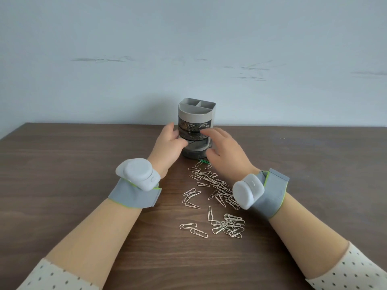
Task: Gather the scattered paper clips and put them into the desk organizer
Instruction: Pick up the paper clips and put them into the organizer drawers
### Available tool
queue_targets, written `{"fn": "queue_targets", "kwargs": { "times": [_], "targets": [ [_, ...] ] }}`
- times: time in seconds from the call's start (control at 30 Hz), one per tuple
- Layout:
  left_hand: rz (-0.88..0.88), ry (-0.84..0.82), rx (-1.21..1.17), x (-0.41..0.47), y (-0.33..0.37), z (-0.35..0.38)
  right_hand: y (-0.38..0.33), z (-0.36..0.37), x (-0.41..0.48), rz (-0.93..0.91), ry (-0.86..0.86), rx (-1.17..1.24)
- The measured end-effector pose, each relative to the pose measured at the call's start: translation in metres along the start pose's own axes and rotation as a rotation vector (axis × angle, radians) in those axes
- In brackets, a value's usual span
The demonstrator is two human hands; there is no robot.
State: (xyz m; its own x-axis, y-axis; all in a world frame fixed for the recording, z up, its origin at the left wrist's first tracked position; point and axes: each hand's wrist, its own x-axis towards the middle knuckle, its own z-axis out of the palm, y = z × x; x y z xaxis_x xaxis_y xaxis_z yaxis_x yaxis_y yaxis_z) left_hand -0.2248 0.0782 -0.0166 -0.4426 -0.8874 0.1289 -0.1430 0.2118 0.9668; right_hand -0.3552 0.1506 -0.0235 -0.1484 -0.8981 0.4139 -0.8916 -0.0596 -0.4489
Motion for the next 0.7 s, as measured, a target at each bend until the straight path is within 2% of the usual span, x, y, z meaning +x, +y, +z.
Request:
{"fn": "queue_targets", "kwargs": {
  "times": [0.1, 0.4, 0.53, 0.7],
  "targets": [
    [-0.034, -0.045, -0.057, -0.007, 0.0, 0.002, -0.001, 0.004, -0.002, -0.031, 0.001, -0.036],
    [-0.006, 0.055, -0.029, -0.018, -0.001, 0.007, -0.006, 0.01, 0.002, -0.004, 0.024, -0.335],
    [-0.003, 0.056, -0.033, -0.019, -0.002, 0.008, -0.01, 0.01, 0.005, -0.013, 0.081, -0.319],
    [-0.014, 0.064, -0.02, -0.018, -0.002, 0.007, -0.007, 0.015, 0.007, -0.007, 0.04, -0.369]
  ]
}}
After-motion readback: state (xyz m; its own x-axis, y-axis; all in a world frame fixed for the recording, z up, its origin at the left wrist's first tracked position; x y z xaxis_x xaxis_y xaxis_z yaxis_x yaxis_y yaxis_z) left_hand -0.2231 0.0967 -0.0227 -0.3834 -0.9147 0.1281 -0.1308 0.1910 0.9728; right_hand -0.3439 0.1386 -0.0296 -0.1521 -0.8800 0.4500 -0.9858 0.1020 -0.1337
